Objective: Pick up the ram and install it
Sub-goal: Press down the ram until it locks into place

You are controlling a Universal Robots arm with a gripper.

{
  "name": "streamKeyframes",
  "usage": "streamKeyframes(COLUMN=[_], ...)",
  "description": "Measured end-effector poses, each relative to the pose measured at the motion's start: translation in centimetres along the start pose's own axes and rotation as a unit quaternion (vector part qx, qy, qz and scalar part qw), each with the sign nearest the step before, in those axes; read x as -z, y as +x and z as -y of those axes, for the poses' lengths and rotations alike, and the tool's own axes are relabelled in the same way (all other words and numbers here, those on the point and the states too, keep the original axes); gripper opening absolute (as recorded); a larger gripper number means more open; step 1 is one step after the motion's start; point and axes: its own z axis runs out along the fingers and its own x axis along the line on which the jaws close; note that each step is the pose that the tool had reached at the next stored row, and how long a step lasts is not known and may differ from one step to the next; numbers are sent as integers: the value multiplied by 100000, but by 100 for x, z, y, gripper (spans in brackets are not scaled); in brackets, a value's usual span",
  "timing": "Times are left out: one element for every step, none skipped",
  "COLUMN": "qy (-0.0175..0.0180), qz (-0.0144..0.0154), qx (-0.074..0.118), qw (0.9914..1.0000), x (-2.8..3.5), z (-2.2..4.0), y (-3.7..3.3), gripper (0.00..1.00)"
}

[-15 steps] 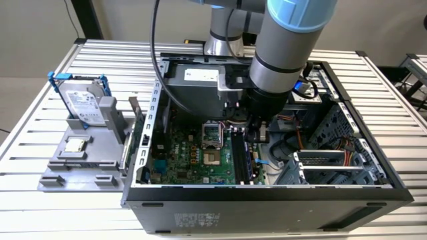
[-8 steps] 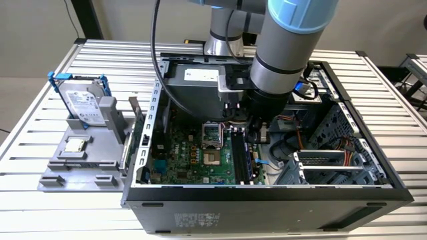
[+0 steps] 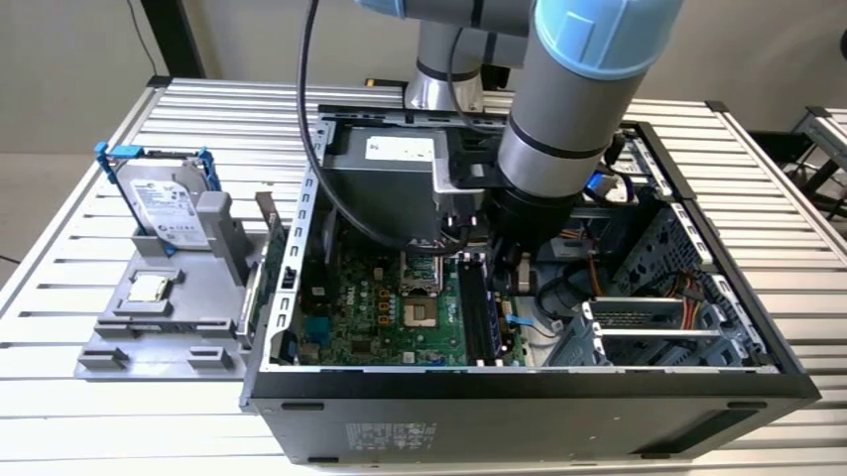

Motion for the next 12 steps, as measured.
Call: streamKeyframes(qy=[-29,-40,-46,-46,-47,-52,-50,-51,-51,-48,-48,-48], qz=[5,3,-4,-1,12,-4,-6,-6,-4,10,2,3], qx=[-3,-10,-15,-11,-14,-17,-21,-22,-27,-29,-29,-30], qw=[100000,100000,100000,100000,100000,100000,100000,100000,100000,100000,100000,100000], x=[-1,-1,-1,-3,-9,-24,-43,-60,-77,-96,-113,-132], z=[0,0,0,0,0,0,1,1,1,1,1,1], y=[3,3,3,4,6,7,8,9,10,12,13,14], gripper=[0,0,0,0,0,0,0,0,0,0,0,0])
